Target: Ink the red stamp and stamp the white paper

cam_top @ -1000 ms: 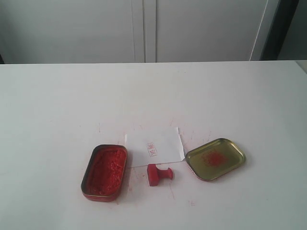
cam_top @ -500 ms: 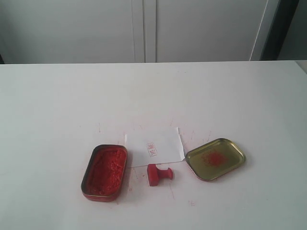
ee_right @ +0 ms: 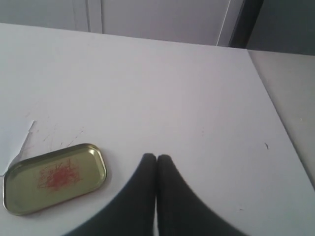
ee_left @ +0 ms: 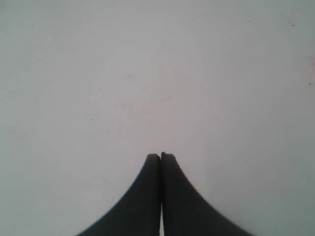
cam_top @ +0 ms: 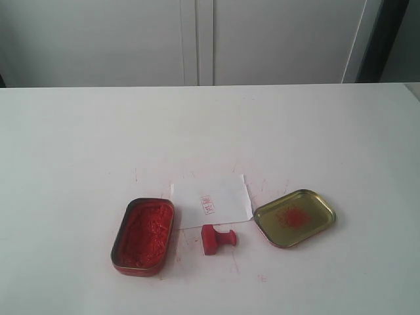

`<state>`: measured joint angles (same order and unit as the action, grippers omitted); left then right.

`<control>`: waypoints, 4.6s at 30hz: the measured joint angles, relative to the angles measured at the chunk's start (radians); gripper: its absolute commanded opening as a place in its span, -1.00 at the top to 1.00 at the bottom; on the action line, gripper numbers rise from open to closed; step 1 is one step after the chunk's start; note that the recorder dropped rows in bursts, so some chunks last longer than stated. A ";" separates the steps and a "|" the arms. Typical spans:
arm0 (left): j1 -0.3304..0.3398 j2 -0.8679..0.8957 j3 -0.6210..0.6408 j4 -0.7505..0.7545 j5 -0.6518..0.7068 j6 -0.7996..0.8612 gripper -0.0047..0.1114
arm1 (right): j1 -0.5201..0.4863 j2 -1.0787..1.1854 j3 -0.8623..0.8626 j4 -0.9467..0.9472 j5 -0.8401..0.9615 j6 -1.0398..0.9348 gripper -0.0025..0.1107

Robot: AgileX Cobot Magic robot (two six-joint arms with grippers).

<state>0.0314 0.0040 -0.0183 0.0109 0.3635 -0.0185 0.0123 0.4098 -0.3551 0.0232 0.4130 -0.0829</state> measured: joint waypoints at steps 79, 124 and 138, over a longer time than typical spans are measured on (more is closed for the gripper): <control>0.000 0.000 0.000 0.000 0.000 0.000 0.92 | 0.000 -0.406 0.335 0.000 -0.147 -0.003 0.96; 0.000 0.000 0.000 0.000 0.000 0.000 0.92 | 0.000 -0.406 0.348 0.000 -0.070 -0.007 0.96; 0.000 0.000 0.000 0.000 0.000 0.000 0.92 | 0.000 -0.406 0.348 0.000 -0.070 -0.007 0.96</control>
<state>0.0314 0.0040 -0.0183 0.0109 0.3635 -0.0185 0.0123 0.0040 -0.0070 0.0232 0.3427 -0.0897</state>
